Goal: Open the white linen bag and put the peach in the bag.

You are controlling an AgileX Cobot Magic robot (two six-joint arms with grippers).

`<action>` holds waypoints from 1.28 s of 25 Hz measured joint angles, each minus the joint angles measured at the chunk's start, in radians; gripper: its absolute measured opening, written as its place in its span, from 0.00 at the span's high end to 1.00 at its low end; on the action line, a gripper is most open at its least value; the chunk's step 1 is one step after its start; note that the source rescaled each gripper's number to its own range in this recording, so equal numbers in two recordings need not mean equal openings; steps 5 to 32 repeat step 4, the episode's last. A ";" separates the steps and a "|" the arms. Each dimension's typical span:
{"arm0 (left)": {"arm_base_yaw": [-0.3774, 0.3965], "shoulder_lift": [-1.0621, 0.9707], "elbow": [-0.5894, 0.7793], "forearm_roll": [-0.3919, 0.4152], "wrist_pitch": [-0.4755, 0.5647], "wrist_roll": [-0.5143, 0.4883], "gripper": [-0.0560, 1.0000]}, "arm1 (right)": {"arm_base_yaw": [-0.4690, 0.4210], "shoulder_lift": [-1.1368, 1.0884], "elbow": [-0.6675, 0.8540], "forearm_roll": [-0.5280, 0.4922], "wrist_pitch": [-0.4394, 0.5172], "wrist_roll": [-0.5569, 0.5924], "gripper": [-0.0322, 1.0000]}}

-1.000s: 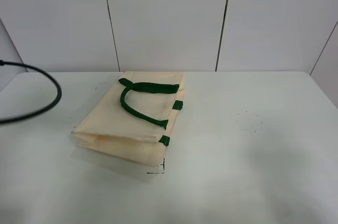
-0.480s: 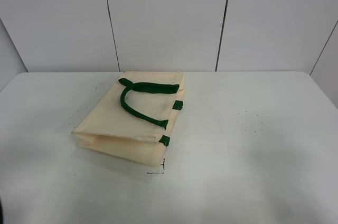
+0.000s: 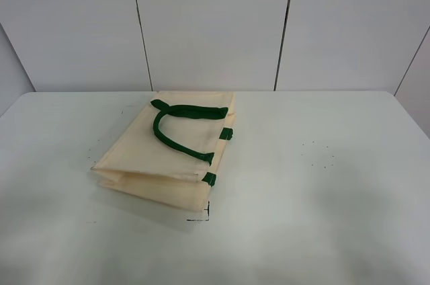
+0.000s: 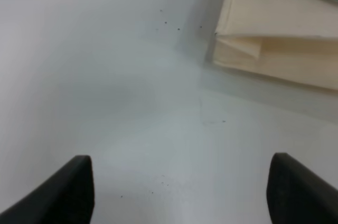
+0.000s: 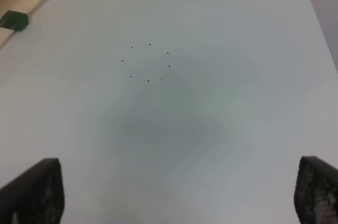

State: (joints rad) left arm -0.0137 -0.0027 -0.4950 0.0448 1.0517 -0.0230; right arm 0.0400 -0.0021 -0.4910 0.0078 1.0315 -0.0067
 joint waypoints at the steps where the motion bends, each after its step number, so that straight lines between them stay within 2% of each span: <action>1: 0.000 0.000 0.000 -0.001 0.000 0.000 0.04 | 0.000 0.000 0.000 0.000 0.000 0.000 0.03; 32: 0.000 0.000 0.000 -0.001 0.000 0.000 0.04 | 0.000 0.000 0.000 0.000 0.000 0.000 0.03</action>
